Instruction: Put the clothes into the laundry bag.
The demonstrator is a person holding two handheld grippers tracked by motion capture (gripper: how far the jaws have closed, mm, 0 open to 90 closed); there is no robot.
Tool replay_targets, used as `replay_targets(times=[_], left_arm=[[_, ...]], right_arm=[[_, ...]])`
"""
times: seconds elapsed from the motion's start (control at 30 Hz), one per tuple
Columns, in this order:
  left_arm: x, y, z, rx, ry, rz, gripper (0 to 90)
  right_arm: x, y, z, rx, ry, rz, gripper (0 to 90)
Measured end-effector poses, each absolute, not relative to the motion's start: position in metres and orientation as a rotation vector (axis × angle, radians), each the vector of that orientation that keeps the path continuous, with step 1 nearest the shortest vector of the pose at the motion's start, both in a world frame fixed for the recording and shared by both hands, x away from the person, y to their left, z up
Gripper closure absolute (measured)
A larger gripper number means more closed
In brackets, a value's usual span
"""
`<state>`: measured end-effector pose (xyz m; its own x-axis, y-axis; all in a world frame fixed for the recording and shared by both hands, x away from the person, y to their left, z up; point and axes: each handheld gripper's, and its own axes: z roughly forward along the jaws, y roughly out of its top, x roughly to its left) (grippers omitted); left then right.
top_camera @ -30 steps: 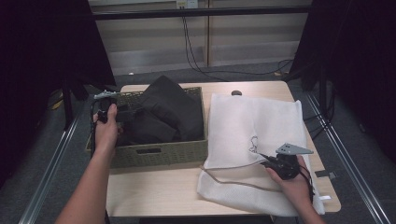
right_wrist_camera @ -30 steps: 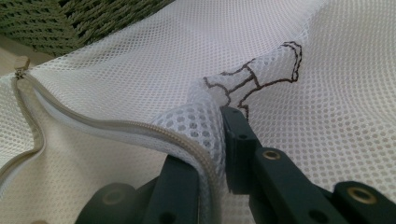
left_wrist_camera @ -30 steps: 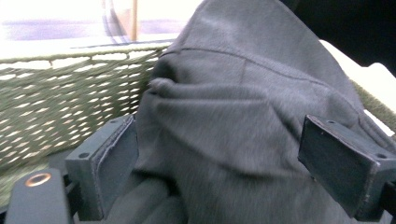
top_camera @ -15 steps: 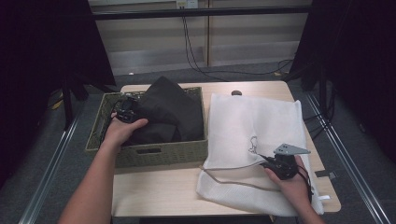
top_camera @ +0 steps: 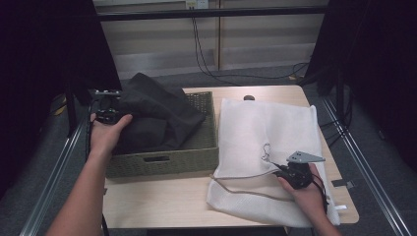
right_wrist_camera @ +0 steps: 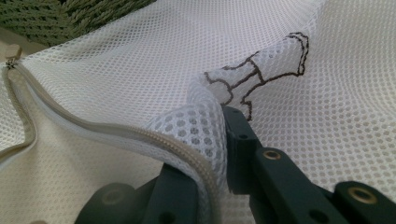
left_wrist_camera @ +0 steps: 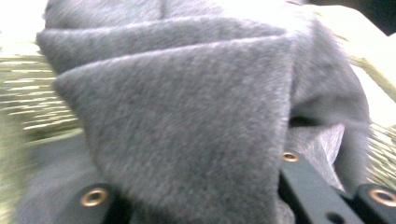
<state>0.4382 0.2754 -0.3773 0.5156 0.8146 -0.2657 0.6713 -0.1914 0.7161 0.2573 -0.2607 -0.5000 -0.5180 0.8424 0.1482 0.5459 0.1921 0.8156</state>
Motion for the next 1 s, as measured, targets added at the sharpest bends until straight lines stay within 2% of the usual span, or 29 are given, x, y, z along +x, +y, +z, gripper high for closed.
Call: replay_targets(times=[0.07, 0.1, 0.2, 0.23, 0.37, 0.43, 0.47, 0.53, 0.57, 0.6, 0.67, 0.7, 0.77, 0.83, 0.97, 1.0], left_arm=[[0.441, 0.264, -0.386, 1.943, 1.176, 0.118, 62.8], [0.442, 0.249, -0.394, 1.997, 1.129, 0.044, 55.0], [0.442, 0.232, -0.398, 2.067, 1.042, 0.000, 50.6], [0.441, 0.217, -0.398, 2.082, 0.971, -0.033, 42.6], [0.443, 0.205, -0.395, 1.981, 0.899, -0.096, 34.5], [0.445, 0.195, -0.394, 1.951, 0.892, -0.092, 19.9], [0.446, 0.187, -0.395, 1.976, 0.900, -0.075, 19.9], [0.448, 0.172, -0.403, 2.104, 0.926, -0.025, 11.3], [0.451, 0.161, -0.416, 2.248, 0.980, 0.039, 4.6], [0.451, 0.161, -0.416, 2.248, 0.980, 0.039, 2.4], [0.457, 0.160, -0.426, 2.359, 1.132, 0.154, 0.4], [0.463, 0.167, -0.428, 2.340, 1.238, 0.242, 0.0], [0.465, 0.172, -0.426, 2.321, 1.262, 0.270, 0.0], [0.468, 0.186, -0.420, 2.314, 1.311, 0.363, 0.0], [0.473, 0.201, -0.419, 2.306, 1.350, 0.396, 0.0], [0.478, 0.213, -0.427, 2.292, 1.400, 0.344, 0.0]], right_arm=[[0.257, -0.260, -0.500, 1.310, 2.141, 1.243, 84.2], [0.258, -0.260, -0.500, 1.306, 2.142, 1.244, 84.2], [0.258, -0.260, -0.500, 1.310, 2.138, 1.249, 84.2], [0.258, -0.259, -0.500, 1.311, 2.140, 1.249, 84.2], [0.259, -0.259, -0.501, 1.314, 2.140, 1.252, 84.2], [0.259, -0.259, -0.501, 1.305, 2.146, 1.249, 84.2], [0.259, -0.259, -0.501, 1.305, 2.147, 1.250, 84.2], [0.259, -0.259, -0.501, 1.312, 2.147, 1.255, 84.1], [0.259, -0.259, -0.501, 1.305, 2.153, 1.252, 84.0], [0.259, -0.259, -0.501, 1.305, 2.153, 1.252, 84.0], [0.259, -0.259, -0.501, 1.302, 2.155, 1.254, 83.9], [0.258, -0.260, -0.501, 1.301, 2.157, 1.252, 83.8], [0.258, -0.260, -0.502, 1.297, 2.156, 1.250, 83.6], [0.258, -0.260, -0.502, 1.298, 2.160, 1.253, 83.3], [0.258, -0.261, -0.502, 1.299, 2.159, 1.254, 83.0], [0.258, -0.261, -0.503, 1.302, 2.161, 1.249, 82.7]])
